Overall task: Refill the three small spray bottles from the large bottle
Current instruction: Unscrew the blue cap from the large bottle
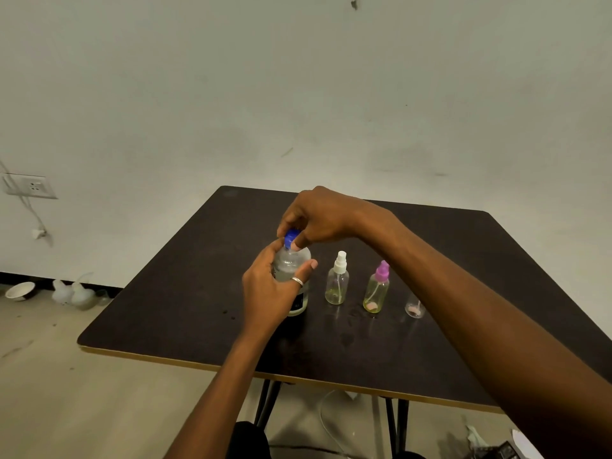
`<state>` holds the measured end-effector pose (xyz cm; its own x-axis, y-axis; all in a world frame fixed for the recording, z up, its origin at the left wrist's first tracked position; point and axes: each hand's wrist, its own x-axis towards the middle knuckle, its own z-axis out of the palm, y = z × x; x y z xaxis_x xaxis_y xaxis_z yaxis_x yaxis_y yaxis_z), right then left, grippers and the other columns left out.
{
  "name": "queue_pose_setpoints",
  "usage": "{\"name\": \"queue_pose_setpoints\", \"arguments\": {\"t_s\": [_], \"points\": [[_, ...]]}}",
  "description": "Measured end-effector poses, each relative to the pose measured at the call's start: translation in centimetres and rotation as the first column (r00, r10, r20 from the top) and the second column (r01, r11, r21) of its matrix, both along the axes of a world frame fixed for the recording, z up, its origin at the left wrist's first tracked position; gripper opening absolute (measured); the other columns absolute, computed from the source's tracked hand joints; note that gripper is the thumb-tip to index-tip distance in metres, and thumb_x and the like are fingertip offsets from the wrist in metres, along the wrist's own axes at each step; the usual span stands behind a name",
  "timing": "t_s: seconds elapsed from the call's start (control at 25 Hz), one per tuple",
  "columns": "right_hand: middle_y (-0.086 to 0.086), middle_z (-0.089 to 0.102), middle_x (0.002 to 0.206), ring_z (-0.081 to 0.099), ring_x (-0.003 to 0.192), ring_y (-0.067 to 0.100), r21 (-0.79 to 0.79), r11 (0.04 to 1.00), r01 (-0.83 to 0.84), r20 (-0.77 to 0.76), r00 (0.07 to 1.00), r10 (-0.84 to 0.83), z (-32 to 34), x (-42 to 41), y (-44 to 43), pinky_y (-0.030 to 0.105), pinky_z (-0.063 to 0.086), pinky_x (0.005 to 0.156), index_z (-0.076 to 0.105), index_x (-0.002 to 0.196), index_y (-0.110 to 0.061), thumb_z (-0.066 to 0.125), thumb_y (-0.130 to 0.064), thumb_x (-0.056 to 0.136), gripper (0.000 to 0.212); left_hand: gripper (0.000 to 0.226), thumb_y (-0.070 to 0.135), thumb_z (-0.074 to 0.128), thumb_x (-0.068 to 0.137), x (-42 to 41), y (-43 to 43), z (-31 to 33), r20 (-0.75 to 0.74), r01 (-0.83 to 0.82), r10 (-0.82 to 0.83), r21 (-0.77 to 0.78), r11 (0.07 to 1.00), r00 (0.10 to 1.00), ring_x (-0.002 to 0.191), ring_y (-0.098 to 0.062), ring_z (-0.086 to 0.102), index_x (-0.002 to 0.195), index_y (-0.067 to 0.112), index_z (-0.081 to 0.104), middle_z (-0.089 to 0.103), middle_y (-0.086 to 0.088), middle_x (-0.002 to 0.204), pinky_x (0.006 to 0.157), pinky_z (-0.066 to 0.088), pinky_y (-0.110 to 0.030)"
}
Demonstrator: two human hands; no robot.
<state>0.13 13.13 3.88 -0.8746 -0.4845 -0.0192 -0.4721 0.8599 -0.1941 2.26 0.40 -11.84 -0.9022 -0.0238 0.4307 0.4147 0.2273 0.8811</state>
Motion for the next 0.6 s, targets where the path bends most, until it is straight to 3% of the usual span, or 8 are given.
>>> {"name": "queue_pose_setpoints", "arguments": {"t_s": [0.08, 0.16, 0.28, 0.48, 0.6], "points": [[-0.004, 0.071, 0.107, 0.065, 0.094, 0.010, -0.001, 0.998, 0.069, -0.051, 0.996, -0.069, 0.0, -0.2, 0.1, 0.026, 0.052, 0.083, 0.071, 0.113, -0.018, 0.070, -0.046, 0.084, 0.040, 0.062, 0.048, 0.082, 0.074, 0.1, 0.0, 0.1, -0.001, 0.004, -0.004, 0.017, 1.000, 1.000, 0.108, -0.001, 0.063, 0.129, 0.028, 0.059, 0.067, 0.013, 0.118, 0.087, 0.054, -0.017], [0.003, 0.073, 0.087, 0.065, 0.077, 0.013, 0.000, 0.987, 0.160, -0.135, 0.978, -0.158, -0.3, -0.5, -0.3, 0.032, 0.053, 0.075, 0.075, 0.093, -0.011, 0.061, -0.061, 0.084, 0.052, 0.060, 0.049, 0.081, 0.074, 0.1, 0.0, 0.2, -0.004, 0.006, -0.006, 0.009, 1.000, 1.000, 0.107, 0.003, 0.062, 0.127, 0.030, 0.059, 0.066, 0.016, 0.117, 0.085, 0.051, -0.011], [0.008, 0.067, 0.062, 0.056, 0.055, 0.015, 0.048, 0.976, 0.210, -0.178, 0.964, -0.199, -0.8, -0.7, -1.2, 0.034, 0.051, 0.063, 0.071, 0.068, -0.007, 0.063, -0.060, 0.082, 0.055, 0.058, 0.051, 0.082, 0.072, 0.0, -0.1, 0.2, 0.000, 0.017, -0.017, 0.015, 1.000, 1.000, 0.105, 0.001, 0.064, 0.123, 0.031, 0.061, 0.068, 0.016, 0.114, 0.084, 0.050, -0.010], [-0.001, 0.073, 0.081, 0.067, 0.076, 0.013, 0.060, 0.988, 0.139, -0.099, 0.986, -0.133, -0.4, -0.3, -1.4, 0.027, 0.053, 0.069, 0.077, 0.085, -0.014, 0.075, -0.036, 0.081, 0.022, 0.065, 0.051, 0.084, 0.069, 0.0, -0.3, 0.6, 0.085, 0.042, -0.042, -0.003, 0.999, 0.996, 0.107, 0.004, 0.059, 0.126, 0.037, 0.057, 0.064, 0.016, 0.120, 0.084, 0.046, -0.009], [-0.005, 0.074, 0.096, 0.066, 0.089, 0.008, 0.019, 0.997, 0.077, -0.056, 0.996, -0.076, -0.2, 0.0, -1.0, 0.025, 0.053, 0.080, 0.077, 0.097, -0.018, 0.079, -0.023, 0.078, 0.020, 0.076, 0.049, 0.086, 0.067, -0.3, -0.9, 0.3, 0.119, 0.106, -0.101, -0.035, 0.994, 0.988, 0.117, -0.004, 0.057, 0.134, 0.037, 0.050, 0.059, 0.014, 0.129, 0.094, 0.048, -0.018]]}}
